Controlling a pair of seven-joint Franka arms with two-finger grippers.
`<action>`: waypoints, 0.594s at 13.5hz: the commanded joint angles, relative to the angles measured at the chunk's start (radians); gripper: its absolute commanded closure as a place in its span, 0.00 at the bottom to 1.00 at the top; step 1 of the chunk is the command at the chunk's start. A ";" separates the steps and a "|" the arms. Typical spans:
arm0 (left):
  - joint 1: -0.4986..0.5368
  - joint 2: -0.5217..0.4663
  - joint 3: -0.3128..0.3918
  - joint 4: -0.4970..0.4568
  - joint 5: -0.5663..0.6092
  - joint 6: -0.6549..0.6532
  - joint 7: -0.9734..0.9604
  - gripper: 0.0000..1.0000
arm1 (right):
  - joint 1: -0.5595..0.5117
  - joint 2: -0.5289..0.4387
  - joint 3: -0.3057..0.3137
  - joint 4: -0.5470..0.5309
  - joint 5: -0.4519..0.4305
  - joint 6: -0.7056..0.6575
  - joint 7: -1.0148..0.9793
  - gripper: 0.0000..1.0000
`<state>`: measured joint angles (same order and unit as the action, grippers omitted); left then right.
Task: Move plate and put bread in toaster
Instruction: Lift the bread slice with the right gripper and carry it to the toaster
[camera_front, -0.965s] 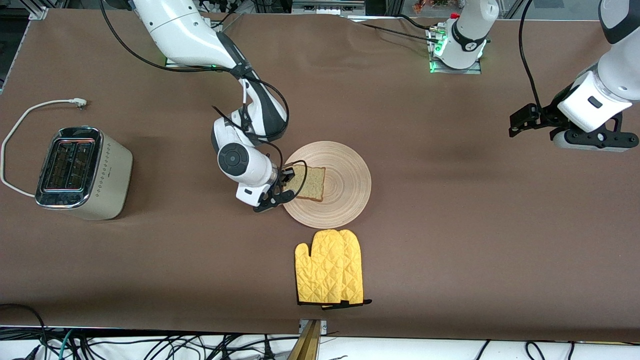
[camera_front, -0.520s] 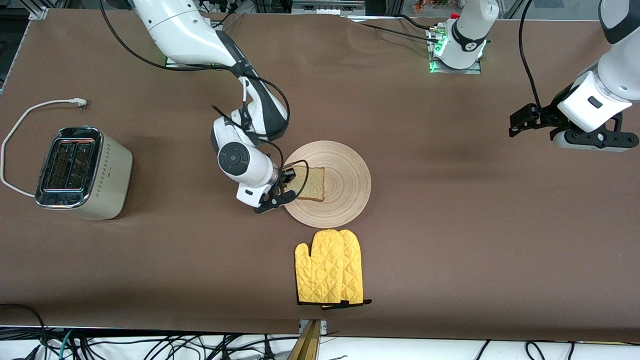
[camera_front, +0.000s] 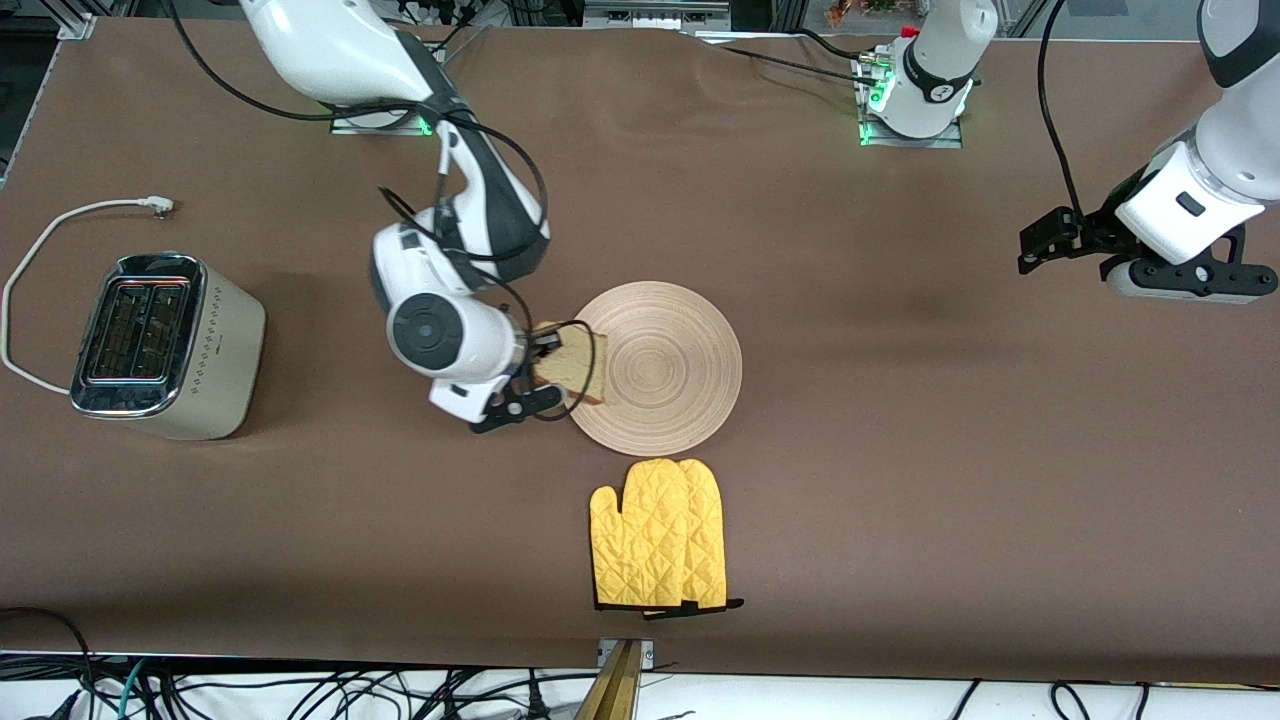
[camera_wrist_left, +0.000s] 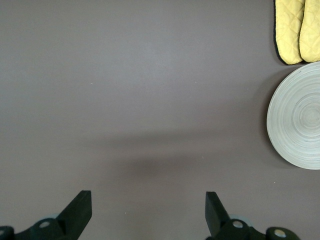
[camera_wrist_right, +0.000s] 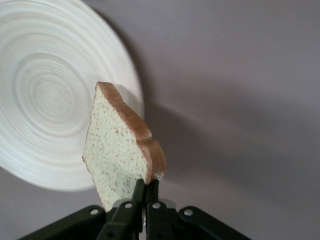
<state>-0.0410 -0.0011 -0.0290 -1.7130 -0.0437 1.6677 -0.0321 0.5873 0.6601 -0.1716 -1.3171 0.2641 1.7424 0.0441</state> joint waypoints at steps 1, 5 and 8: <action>-0.002 0.004 0.000 0.026 0.008 -0.025 -0.009 0.00 | -0.004 -0.098 -0.055 0.007 -0.066 -0.182 0.011 1.00; -0.003 0.004 0.000 0.026 0.008 -0.025 -0.009 0.00 | -0.004 -0.221 -0.062 0.019 -0.355 -0.378 -0.003 1.00; -0.003 0.004 0.000 0.026 0.010 -0.025 -0.011 0.00 | -0.004 -0.237 -0.121 0.016 -0.524 -0.495 -0.067 1.00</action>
<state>-0.0410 -0.0011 -0.0291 -1.7113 -0.0437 1.6676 -0.0321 0.5787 0.4306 -0.2473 -1.2887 -0.1788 1.2946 0.0253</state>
